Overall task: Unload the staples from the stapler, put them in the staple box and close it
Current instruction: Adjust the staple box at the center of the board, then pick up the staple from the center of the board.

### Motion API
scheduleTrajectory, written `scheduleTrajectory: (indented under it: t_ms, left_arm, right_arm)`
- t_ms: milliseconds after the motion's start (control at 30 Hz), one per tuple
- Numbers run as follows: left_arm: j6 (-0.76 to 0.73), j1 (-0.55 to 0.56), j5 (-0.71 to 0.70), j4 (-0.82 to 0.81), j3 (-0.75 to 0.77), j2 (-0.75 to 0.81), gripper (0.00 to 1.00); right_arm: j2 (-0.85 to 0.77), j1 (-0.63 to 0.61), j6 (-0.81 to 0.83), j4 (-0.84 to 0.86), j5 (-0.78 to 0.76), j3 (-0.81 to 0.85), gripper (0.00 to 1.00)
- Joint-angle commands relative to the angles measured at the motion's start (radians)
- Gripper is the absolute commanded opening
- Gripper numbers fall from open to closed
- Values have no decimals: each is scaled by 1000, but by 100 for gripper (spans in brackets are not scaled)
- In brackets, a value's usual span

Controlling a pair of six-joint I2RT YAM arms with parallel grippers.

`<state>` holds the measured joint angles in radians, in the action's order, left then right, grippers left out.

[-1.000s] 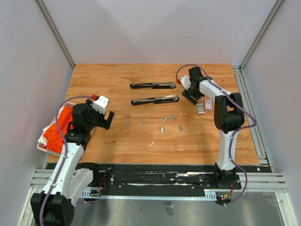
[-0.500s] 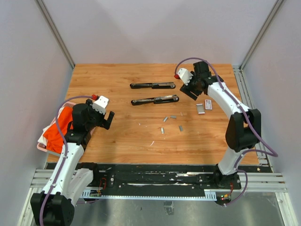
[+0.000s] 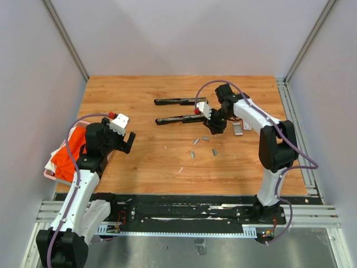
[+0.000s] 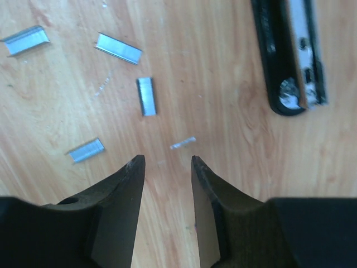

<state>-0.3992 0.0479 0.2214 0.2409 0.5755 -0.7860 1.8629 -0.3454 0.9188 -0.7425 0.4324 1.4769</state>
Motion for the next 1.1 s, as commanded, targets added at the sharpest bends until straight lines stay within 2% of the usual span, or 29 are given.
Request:
scheduleTrajectory:
  t_ms: [0, 200, 367, 500, 1067]
  left_arm:
    - [-1, -6, 14, -13, -9, 13, 98]
    - [-2, -6, 17, -15, -11, 6, 98]
    - [-4, -6, 11, -15, -11, 9, 98]
    - [-3, -5, 13, -16, -12, 8, 98]
    - [-4, -6, 8, -18, -12, -2, 98]
  right_arm:
    - [67, -32, 33, -108, 106, 77, 40]
    - [159, -45, 73, -187, 120, 180, 38]
    - [236, -65, 76, -195, 70, 238, 37]
    - [259, -76, 53, -166, 47, 238, 34]
    - [308, -87, 44, -167, 29, 257, 33]
